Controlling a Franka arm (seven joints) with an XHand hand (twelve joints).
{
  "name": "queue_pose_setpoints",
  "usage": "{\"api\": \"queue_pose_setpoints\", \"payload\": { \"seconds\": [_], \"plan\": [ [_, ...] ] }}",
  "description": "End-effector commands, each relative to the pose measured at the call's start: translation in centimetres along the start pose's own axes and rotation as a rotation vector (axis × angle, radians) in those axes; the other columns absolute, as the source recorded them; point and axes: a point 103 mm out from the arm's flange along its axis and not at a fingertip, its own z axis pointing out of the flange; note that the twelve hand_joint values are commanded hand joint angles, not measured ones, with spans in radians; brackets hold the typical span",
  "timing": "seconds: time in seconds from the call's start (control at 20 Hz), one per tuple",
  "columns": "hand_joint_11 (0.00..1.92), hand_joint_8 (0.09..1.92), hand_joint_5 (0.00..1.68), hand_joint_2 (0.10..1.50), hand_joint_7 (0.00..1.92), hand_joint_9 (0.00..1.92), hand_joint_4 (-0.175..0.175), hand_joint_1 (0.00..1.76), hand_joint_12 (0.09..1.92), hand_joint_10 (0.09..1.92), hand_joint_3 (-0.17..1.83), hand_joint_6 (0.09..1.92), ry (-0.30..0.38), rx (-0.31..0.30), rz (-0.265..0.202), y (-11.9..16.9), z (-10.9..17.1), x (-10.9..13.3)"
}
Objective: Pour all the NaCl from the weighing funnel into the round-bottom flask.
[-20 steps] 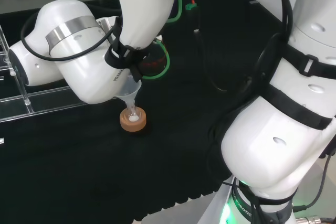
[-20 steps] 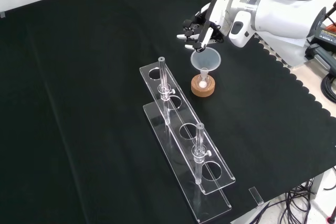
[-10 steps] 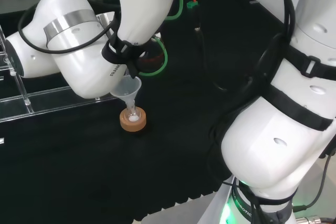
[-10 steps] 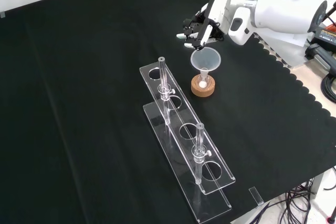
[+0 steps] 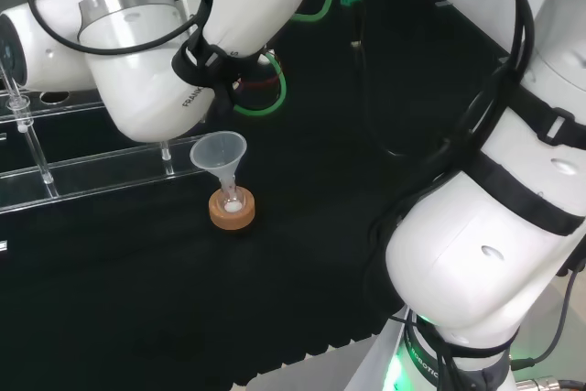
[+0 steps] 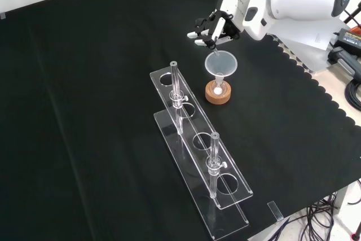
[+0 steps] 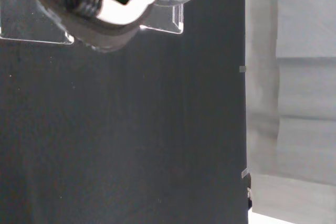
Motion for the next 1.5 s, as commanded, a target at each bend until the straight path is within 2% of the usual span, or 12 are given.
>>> {"api": "queue_pose_setpoints", "payload": {
  "seconds": [0.05,0.35,0.55,0.65,0.8,1.2,1.4,1.5],
  "plan": [
    [0.00,0.09,1.47,0.76,1.68,1.12,0.175,1.12,1.41,0.13,0.37,0.17,0.096,-0.008,0.075,-0.7,2.5,-1.3],
    [0.00,0.09,1.47,0.76,1.68,1.12,0.175,1.12,1.41,0.13,0.37,0.18,0.161,-0.020,0.155,-2.3,5.6,-2.2],
    [0.00,0.09,1.46,0.76,1.68,1.12,0.175,1.12,1.41,0.12,0.37,0.18,0.193,-0.028,0.183,-2.5,7.1,-2.4],
    [0.00,0.09,1.46,0.76,1.68,1.12,0.175,1.12,1.41,0.12,0.37,0.19,0.222,-0.026,0.212,-2.7,9.1,-2.4],
    [0.00,0.09,1.46,0.76,1.68,1.12,0.175,1.12,1.41,0.12,0.37,0.19,0.240,-0.024,0.219,-3.2,10.9,-1.8],
    [0.00,0.09,1.46,0.76,1.68,1.12,0.175,1.12,1.41,0.12,0.37,0.20,0.303,-0.008,0.278,-4.2,16.5,-1.6],
    [0.00,0.09,1.45,0.76,1.68,1.12,0.175,1.12,1.41,0.12,0.37,0.20,0.354,-0.010,0.358,-4.6,19.5,-2.9],
    [0.00,0.09,1.45,0.76,1.68,1.12,0.175,1.12,1.41,0.12,0.37,0.21,0.361,-0.012,0.374,-4.7,20.7,-3.1]
  ]
}}
